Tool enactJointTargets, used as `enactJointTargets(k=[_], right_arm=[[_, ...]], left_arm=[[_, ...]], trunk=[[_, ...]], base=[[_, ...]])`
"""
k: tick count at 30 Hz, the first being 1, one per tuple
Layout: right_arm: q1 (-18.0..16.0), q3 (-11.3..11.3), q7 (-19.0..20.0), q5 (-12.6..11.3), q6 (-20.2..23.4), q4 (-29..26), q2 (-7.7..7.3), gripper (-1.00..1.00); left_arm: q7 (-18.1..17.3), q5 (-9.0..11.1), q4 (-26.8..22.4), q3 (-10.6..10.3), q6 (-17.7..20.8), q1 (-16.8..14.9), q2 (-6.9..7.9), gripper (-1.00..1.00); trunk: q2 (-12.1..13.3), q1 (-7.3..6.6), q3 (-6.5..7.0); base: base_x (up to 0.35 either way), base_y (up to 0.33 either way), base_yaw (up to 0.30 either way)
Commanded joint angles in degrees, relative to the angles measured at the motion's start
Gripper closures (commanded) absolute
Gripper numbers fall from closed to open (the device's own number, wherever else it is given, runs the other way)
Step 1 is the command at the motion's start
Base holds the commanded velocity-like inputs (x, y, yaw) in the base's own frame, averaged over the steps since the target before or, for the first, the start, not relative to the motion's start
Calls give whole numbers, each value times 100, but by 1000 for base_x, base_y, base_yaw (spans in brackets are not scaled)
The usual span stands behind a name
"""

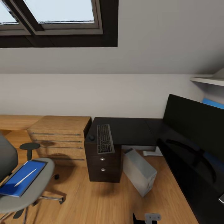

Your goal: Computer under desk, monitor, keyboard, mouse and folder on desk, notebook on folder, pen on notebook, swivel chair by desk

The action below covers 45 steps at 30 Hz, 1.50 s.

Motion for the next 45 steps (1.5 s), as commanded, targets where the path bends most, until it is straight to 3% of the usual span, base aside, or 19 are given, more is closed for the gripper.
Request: enactJointTargets(k=[1,10,20,25,32,37,40,43,45], right_arm=[[-6,48,1,-48,-25,13,5,-100],[0,48,1,-31,-25,14,31,-100],[3,48,1,-30,-24,14,27,-100],[3,41,1,-22,-25,13,19,-100],[3,59,15,37,-30,-19,10,-100],[-11,47,-2,53,0,-289,-8,-100],[-33,29,-64,46,78,-776,-77,-100],[-107,19,-337,40,371,-1358,-185,-100],[-235,13,-660,37,786,-1847,-272,-100]], left_arm=[[33,58,-4,-48,-32,-8,7,-100],[21,61,0,-47,-30,-8,7,-100],[18,58,0,-48,-32,-8,7,-100],[18,49,-47,-49,-57,-8,2,-100],[19,40,-112,-52,-151,-8,-37,-100],[27,35,-703,-32,-112,-8,-19,-100],[37,31,-1314,-4,-2,-8,2,-100],[43,21,-1867,30,410,-8,26,-100],[54,9,-2222,91,889,-8,29,-100]], trunk=[[-4,-2,-7],[-4,-2,-7],[-4,-2,-7],[-4,-2,-7],[276,-156,119],[477,-266,209],[597,-332,263],[718,-398,317],[798,-442,353]], base=[[-247,-86,269],[-314,-24,252],[-329,-1,30],[-31,0,1],[-1,0,0],[0,0,0],[0,0,0],[0,0,0],[0,0,0]])
